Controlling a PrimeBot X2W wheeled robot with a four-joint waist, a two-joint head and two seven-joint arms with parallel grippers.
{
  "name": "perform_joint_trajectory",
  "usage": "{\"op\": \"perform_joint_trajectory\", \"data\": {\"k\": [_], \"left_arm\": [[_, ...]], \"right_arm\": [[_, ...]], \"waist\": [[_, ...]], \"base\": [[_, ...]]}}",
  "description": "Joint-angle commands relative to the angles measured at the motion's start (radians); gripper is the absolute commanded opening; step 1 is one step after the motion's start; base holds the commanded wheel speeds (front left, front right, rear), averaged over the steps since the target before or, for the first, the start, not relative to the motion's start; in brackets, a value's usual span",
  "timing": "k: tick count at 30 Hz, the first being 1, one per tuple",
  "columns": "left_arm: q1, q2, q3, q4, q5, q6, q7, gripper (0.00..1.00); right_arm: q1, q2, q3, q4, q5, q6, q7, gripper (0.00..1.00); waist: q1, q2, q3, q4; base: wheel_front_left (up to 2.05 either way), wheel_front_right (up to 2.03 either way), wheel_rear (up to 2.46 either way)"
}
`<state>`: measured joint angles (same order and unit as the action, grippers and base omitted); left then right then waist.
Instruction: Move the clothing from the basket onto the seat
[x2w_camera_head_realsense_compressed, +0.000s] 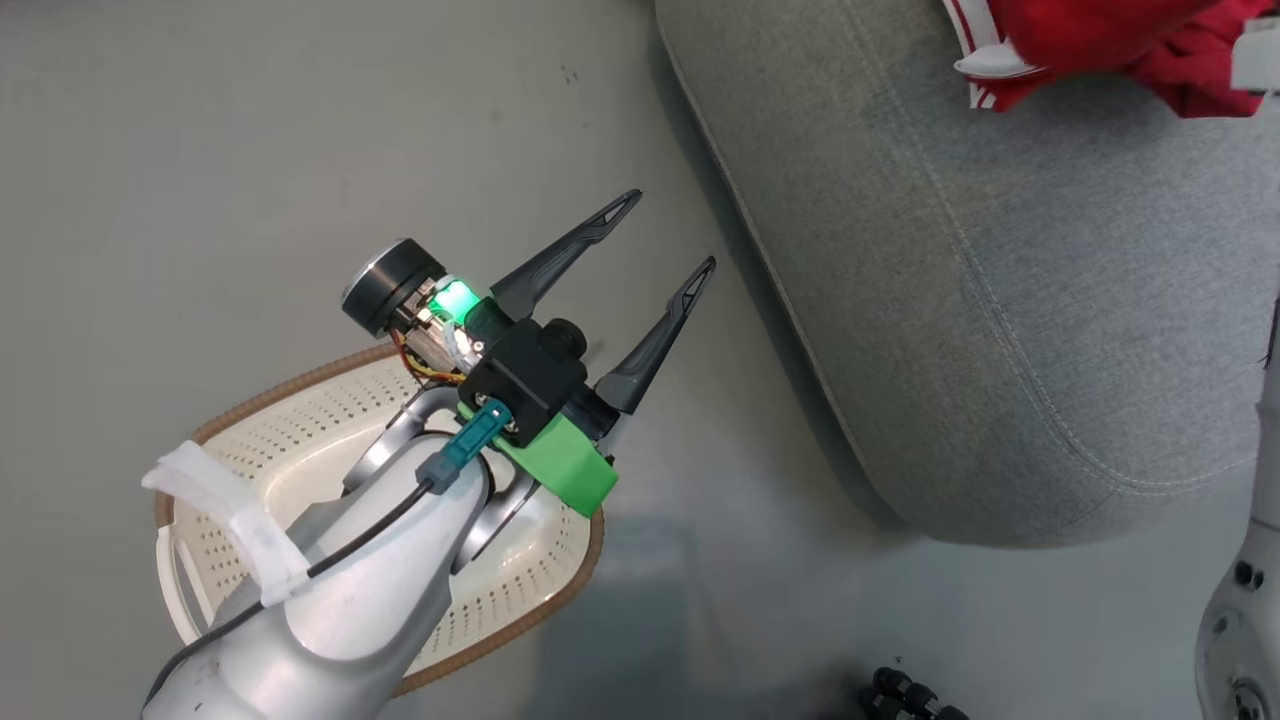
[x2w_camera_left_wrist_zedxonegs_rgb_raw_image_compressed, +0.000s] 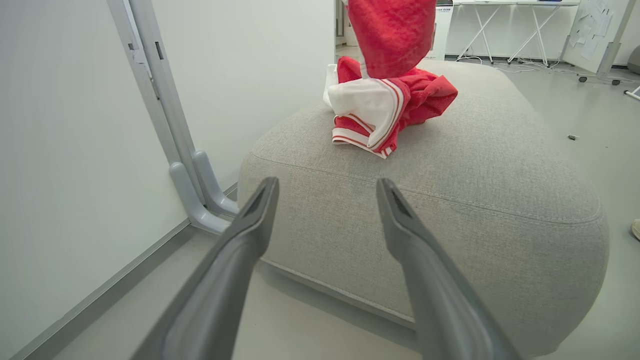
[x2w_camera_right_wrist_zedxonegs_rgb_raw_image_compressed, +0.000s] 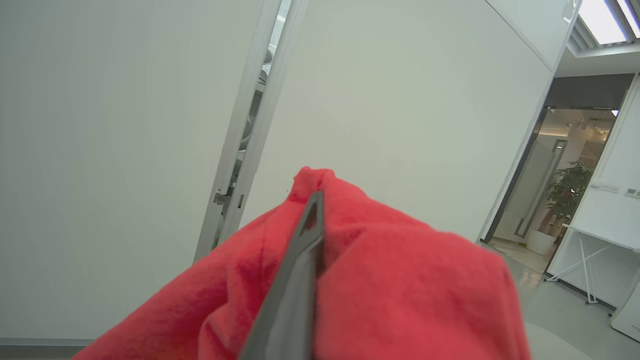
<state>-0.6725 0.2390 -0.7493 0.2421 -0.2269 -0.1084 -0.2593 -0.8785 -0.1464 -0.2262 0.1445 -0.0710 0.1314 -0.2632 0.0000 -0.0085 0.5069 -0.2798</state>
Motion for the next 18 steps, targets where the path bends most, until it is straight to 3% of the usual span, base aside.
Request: {"op": "perform_joint_trajectory", "data": {"k": [1,8,18], "left_arm": [[-0.024,0.010,0.003,-0.007,0.008,0.001,0.000,1.00],[-0.042,0.038,0.008,-0.029,0.014,0.001,0.005,1.00],[-0.053,0.060,0.007,-0.043,0.012,0.003,0.007,1.00]], "right_arm": [[-0.030,-0.017,-0.014,0.013,-0.008,-0.001,-0.002,0.00],[-0.156,-0.072,-0.085,0.128,-0.029,-0.001,-0.002,0.00],[-0.180,-0.080,-0.166,0.383,-0.091,-0.001,-0.002,0.00]], "waist": [[0.0000,0.0085,0.070,0.039],[0.0000,0.0085,0.142,0.052],[0.0000,0.0085,0.188,0.064]], "base": [[0.00,0.00,0.00],[0.00,0.00,0.00],[0.00,0.00,0.00]]}}
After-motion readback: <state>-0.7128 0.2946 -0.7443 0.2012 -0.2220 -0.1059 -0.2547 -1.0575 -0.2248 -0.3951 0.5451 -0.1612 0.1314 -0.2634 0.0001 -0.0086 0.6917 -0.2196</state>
